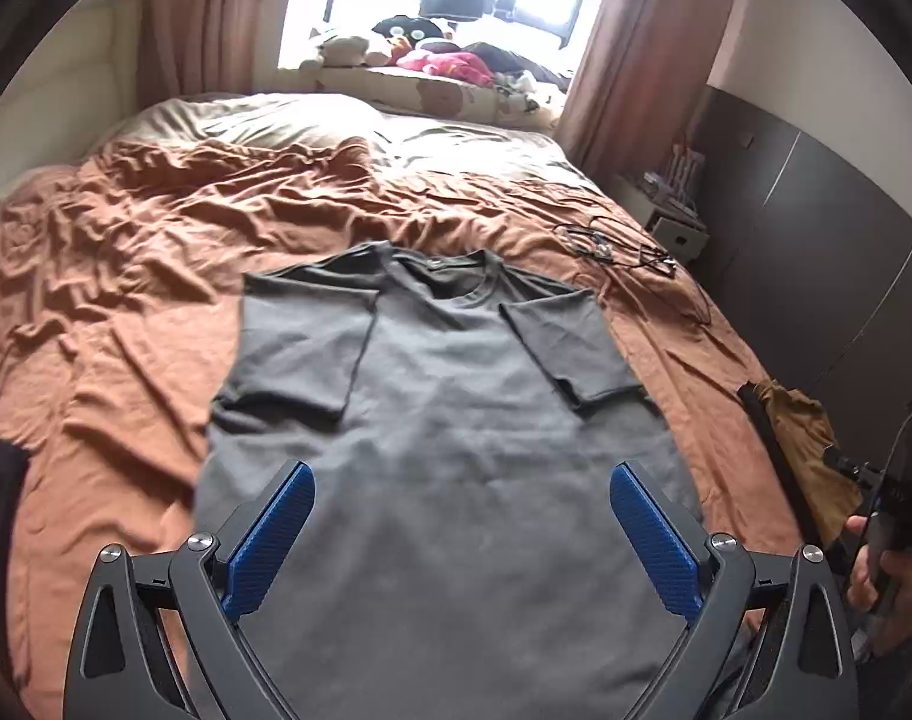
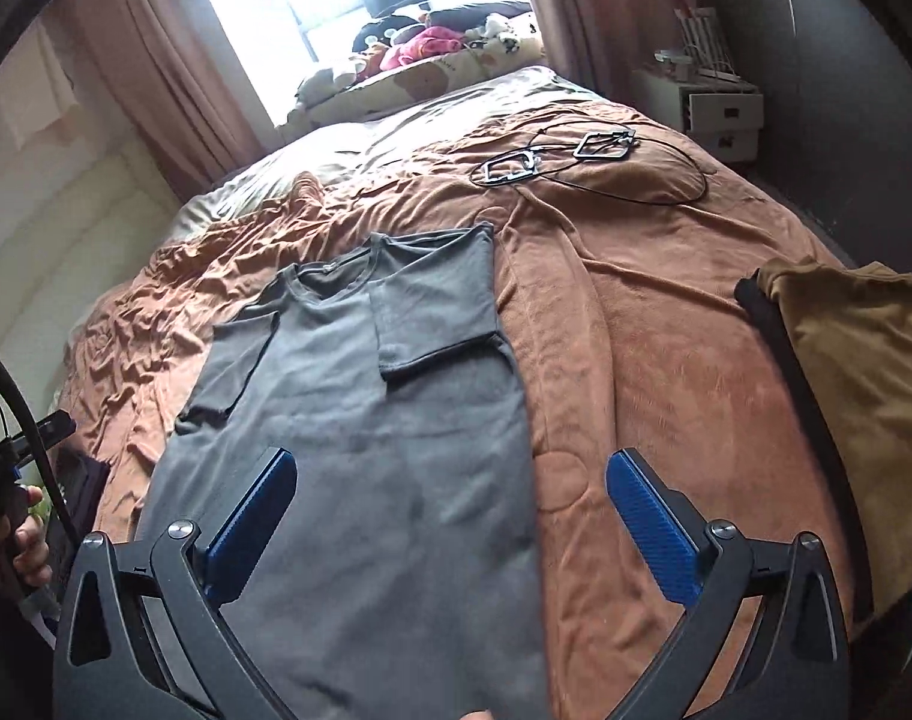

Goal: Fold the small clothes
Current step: 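Move both open grippers back from the shirt toward its hem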

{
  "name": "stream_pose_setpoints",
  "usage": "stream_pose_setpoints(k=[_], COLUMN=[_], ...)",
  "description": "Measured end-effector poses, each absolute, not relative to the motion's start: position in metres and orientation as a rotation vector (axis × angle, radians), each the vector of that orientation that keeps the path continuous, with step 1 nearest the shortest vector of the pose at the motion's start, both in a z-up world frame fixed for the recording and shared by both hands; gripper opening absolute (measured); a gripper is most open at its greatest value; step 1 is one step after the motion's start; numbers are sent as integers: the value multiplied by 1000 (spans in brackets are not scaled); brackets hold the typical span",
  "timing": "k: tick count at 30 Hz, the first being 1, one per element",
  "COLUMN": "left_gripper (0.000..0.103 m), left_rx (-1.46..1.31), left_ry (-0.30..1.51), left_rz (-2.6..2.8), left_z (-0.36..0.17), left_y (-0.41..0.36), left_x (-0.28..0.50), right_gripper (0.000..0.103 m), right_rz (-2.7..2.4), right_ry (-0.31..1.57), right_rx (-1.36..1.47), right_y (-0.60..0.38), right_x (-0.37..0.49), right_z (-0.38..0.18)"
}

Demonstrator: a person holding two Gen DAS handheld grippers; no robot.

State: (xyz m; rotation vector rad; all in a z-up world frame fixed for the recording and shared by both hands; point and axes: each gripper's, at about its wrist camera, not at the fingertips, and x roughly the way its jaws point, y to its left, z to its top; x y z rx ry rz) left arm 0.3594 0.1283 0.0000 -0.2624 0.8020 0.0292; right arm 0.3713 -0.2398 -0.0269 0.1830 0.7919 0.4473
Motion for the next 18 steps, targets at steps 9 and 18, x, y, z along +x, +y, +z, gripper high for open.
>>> stream_pose_setpoints(k=[9, 18], left_gripper=[103, 103], left_rx=[-269, -257], left_ry=[763, 722], left_rz=[143, 257], left_z=[11, 7], left_y=[147, 164], left_x=[264, 192], right_gripper=[103, 103], right_rz=[483, 454], right_ry=[708, 655], right_rx=[174, 227], right_y=[-271, -294], right_x=[302, 251], right_z=[-12, -7])
